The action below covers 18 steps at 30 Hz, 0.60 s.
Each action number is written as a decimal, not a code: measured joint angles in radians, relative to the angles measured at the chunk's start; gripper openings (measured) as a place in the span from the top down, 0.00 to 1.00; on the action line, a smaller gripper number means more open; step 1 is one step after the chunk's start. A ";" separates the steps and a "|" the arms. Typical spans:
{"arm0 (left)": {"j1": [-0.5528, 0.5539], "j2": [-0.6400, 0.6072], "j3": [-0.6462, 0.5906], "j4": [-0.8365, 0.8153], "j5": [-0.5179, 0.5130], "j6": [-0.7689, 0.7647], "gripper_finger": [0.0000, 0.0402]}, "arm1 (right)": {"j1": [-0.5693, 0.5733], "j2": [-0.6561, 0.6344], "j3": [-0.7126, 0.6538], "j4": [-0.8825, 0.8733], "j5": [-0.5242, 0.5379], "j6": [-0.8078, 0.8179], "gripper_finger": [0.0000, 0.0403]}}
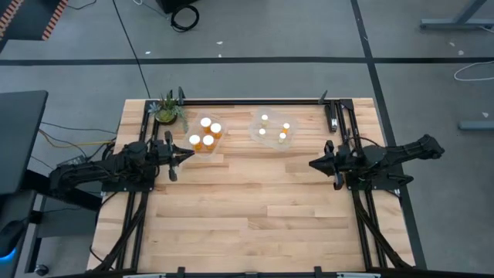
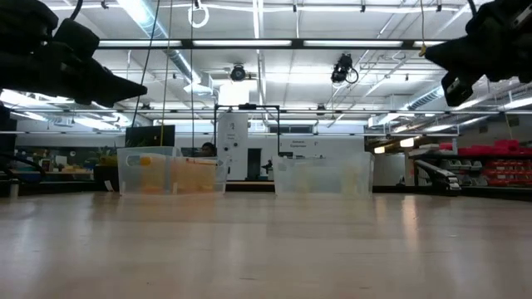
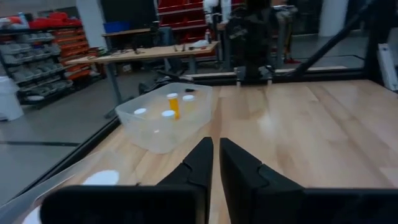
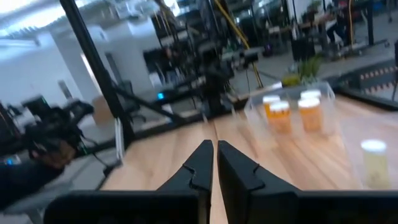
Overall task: Pick and place medicine bottles into bin by pill shape (circle, oval)
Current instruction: Return to Home Position
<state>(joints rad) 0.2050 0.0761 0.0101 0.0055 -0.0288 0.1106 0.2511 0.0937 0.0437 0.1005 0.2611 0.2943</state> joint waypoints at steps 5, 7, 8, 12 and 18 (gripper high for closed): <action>-0.051 0.000 -0.002 0.009 -0.053 0.020 0.95 | 0.000 -0.080 0.000 0.002 0.000 0.000 0.92; -0.062 0.000 -0.002 0.012 -0.076 0.032 0.97 | 0.000 -0.095 0.000 0.004 0.000 0.000 0.92; -0.065 0.002 -0.002 0.013 -0.085 0.032 0.98 | -0.001 -0.094 0.001 0.006 0.000 0.000 0.92; -0.067 0.003 -0.002 0.017 -0.114 0.033 0.98 | -0.001 -0.094 0.001 0.003 0.000 0.000 0.92; -0.067 0.003 -0.002 0.021 -0.132 0.064 0.93 | -0.001 -0.094 0.001 0.002 0.000 0.000 0.92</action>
<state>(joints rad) 0.1379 0.0792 0.0082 0.0260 -0.1612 0.1748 0.2497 -0.0002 0.0444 0.1028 0.2611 0.2946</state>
